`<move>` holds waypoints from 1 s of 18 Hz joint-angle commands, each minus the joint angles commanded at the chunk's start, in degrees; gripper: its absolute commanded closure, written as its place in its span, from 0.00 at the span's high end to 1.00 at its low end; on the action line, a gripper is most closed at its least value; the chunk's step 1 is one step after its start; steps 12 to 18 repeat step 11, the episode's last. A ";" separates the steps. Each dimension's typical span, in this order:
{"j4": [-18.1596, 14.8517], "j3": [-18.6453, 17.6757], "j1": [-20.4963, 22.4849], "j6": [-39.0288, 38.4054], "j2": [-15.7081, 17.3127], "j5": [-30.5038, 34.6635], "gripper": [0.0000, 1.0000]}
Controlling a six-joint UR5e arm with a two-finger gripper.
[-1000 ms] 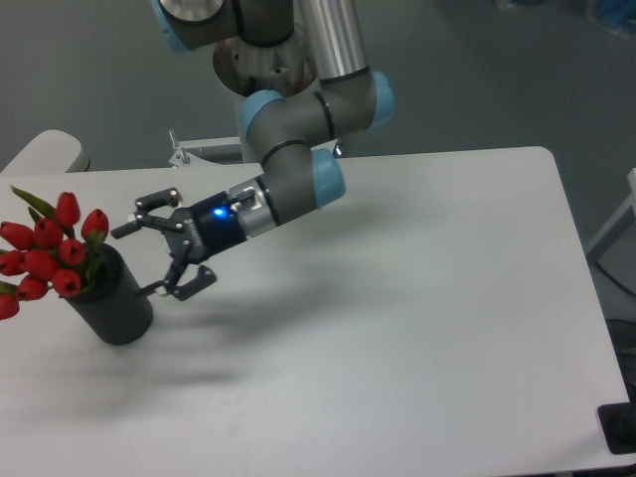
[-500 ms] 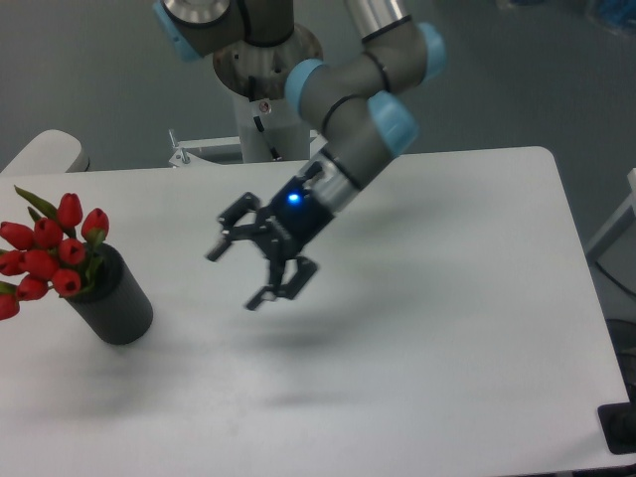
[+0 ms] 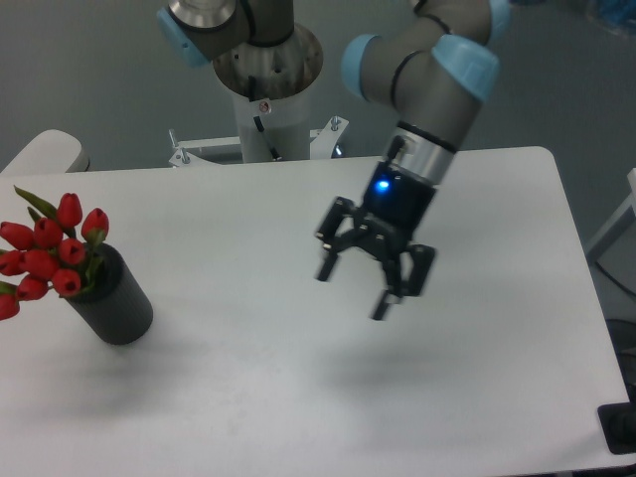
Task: Insert the flowers into the vase
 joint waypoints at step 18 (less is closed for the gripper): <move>-10.64 7.40 -0.70 14.69 -1.94 17.26 1.00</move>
